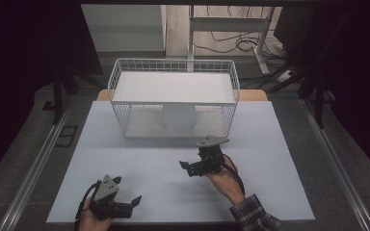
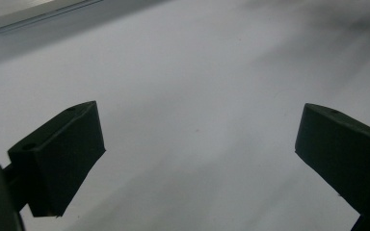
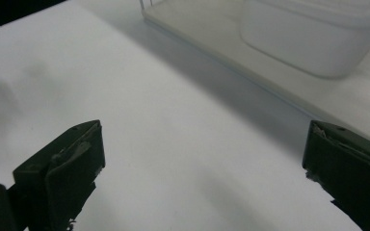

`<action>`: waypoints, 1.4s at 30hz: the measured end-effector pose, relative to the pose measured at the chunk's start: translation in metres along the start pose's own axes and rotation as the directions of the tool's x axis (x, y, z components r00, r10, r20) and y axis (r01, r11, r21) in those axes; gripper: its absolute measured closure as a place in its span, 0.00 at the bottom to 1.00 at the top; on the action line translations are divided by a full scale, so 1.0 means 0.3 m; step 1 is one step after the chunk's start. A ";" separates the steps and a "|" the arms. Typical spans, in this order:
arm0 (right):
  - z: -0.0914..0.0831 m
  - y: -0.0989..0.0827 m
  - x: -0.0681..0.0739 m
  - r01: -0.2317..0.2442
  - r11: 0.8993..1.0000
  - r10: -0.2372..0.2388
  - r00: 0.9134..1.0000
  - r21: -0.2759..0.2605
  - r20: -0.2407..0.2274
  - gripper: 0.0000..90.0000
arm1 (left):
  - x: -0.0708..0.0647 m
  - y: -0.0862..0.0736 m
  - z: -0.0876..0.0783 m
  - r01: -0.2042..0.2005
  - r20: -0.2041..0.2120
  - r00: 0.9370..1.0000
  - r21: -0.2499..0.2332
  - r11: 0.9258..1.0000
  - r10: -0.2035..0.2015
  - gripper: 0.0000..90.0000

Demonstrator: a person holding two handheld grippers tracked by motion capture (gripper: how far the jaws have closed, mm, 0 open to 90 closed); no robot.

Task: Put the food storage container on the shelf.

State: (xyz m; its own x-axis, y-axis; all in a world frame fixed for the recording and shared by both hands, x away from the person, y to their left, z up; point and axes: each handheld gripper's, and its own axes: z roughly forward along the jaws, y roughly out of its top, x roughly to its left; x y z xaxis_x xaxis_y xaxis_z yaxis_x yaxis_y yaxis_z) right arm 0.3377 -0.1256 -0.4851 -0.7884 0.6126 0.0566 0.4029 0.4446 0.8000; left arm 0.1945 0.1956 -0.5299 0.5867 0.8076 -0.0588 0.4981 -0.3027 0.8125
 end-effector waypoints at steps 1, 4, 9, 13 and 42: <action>-0.005 -0.007 0.001 -0.001 1.000 0.001 1.000 0.002 0.004 0.01 | 0.000 0.000 0.001 0.000 0.000 1.000 0.002 1.000 0.000 0.03; -0.020 -0.027 0.006 -0.003 1.000 0.003 1.000 0.009 0.009 0.01 | 0.001 0.000 0.000 -0.001 -0.001 1.000 0.004 1.000 0.001 0.03; -0.050 -0.046 0.017 -0.001 1.000 0.001 1.000 0.009 0.020 0.00 | 0.005 0.000 0.000 0.007 0.000 1.000 0.004 1.000 -0.007 0.03; -0.073 -0.059 0.021 0.000 1.000 0.000 1.000 0.003 0.030 0.00 | 0.010 0.001 -0.002 0.010 0.001 1.000 0.007 1.000 -0.010 0.03; -0.244 -0.178 0.040 -0.022 1.000 0.023 0.994 -0.010 0.106 0.00 | 0.042 0.000 -0.005 0.013 -0.009 1.000 0.024 1.000 -0.013 0.02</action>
State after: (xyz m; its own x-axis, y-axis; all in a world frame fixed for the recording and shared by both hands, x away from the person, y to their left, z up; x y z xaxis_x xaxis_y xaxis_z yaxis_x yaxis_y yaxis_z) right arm 0.2728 -0.1897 -0.4835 -0.7250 0.6887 0.0110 0.4152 0.4243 0.8047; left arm 0.2007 0.2066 -0.5298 0.5747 0.8158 -0.0640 0.5207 -0.3043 0.7977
